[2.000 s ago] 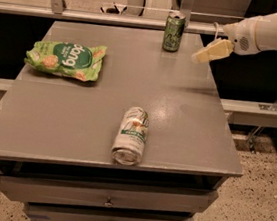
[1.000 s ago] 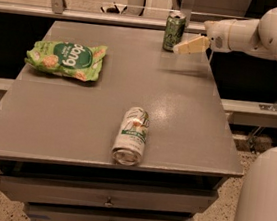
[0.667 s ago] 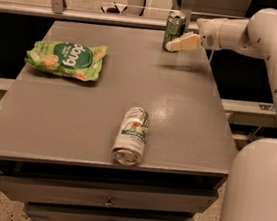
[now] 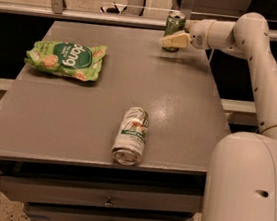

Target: Pick green can

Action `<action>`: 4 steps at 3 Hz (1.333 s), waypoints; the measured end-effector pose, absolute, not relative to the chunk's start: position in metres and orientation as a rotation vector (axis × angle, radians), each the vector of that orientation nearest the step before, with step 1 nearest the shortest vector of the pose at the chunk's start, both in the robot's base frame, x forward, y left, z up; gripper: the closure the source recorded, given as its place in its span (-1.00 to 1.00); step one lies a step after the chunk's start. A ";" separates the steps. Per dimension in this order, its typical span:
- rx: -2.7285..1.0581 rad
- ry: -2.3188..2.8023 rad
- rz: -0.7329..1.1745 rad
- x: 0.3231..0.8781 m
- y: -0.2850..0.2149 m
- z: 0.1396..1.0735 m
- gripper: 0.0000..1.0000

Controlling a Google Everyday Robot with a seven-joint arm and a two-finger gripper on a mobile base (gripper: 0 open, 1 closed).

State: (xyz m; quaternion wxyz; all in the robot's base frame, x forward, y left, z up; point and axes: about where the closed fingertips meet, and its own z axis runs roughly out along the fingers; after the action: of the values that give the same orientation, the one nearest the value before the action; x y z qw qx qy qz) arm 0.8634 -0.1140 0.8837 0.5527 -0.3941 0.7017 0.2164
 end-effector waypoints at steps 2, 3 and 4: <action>-0.877 1.668 0.558 0.865 -0.116 0.883 0.28; -0.854 1.648 0.651 0.839 -0.121 0.904 0.74; -0.857 1.556 0.793 0.800 -0.120 0.945 1.00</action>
Offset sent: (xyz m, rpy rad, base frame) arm -0.0134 -0.0175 0.0027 0.0942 0.0563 -0.0403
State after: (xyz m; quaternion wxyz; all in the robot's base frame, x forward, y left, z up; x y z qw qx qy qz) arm 0.8000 -0.1201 0.9447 0.5633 -0.3639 0.6609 0.3368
